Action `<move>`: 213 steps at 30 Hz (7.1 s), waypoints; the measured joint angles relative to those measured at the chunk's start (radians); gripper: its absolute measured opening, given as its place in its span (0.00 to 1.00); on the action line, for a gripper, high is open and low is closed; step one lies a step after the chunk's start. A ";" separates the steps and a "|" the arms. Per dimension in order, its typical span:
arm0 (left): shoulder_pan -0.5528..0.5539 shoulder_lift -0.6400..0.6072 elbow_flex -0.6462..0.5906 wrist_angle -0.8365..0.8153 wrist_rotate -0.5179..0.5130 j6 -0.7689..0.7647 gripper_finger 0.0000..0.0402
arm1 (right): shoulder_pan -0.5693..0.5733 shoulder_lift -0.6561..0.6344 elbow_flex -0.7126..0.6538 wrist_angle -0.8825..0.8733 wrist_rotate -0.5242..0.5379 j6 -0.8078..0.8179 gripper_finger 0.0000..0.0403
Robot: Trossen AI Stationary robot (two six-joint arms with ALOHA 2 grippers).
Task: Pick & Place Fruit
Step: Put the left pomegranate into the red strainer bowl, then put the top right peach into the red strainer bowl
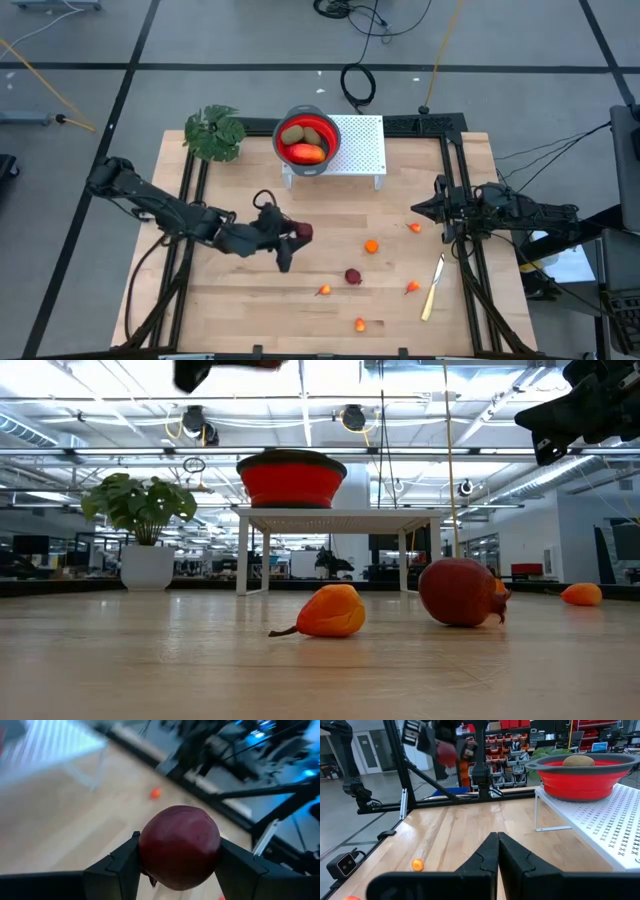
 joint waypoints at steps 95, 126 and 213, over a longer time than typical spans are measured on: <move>0.624 0.064 0.247 -0.019 0.034 0.286 0.52 | 0.000 0.000 0.000 -0.001 0.004 -0.027 0.00; 0.684 0.430 0.746 -0.770 0.102 0.500 0.52 | 0.000 0.000 0.000 -0.008 0.004 -0.026 0.00; 0.602 0.143 0.745 -1.089 0.255 0.306 0.46 | 0.000 0.000 0.000 -0.008 0.003 0.042 0.00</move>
